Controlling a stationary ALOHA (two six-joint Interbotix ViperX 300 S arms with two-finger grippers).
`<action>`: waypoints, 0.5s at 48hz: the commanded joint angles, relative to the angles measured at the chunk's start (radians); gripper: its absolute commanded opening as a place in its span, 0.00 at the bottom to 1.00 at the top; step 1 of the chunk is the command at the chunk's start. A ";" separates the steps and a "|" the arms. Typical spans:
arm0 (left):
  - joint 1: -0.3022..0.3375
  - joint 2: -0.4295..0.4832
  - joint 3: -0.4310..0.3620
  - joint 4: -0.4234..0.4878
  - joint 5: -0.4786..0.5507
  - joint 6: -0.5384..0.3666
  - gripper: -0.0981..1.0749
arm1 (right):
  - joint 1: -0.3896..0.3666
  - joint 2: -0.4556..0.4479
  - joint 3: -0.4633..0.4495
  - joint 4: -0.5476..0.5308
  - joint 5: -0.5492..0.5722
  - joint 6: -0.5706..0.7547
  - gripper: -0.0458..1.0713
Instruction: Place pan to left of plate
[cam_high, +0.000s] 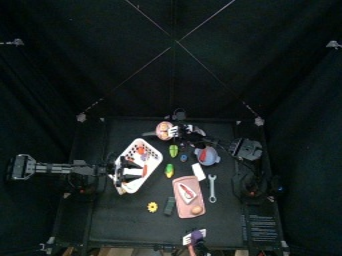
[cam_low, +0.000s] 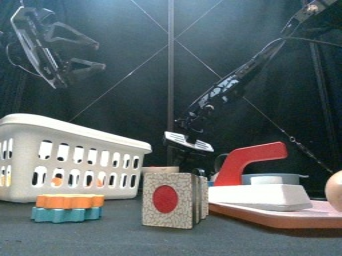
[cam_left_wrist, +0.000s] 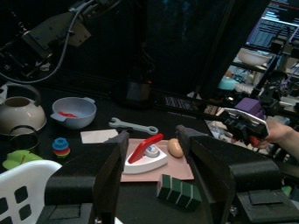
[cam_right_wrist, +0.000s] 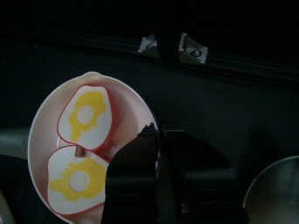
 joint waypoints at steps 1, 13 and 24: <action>0.002 0.000 -0.011 0.000 -0.003 0.002 0.81 | -0.006 -0.067 -0.003 -0.002 -0.002 -0.002 0.26; 0.002 0.000 -0.011 0.000 -0.003 0.002 0.81 | -0.020 -0.193 0.046 -0.002 0.000 -0.002 0.26; 0.002 -0.044 -0.012 -0.008 -0.005 0.002 0.81 | -0.008 -0.328 0.137 -0.011 -0.003 -0.002 0.26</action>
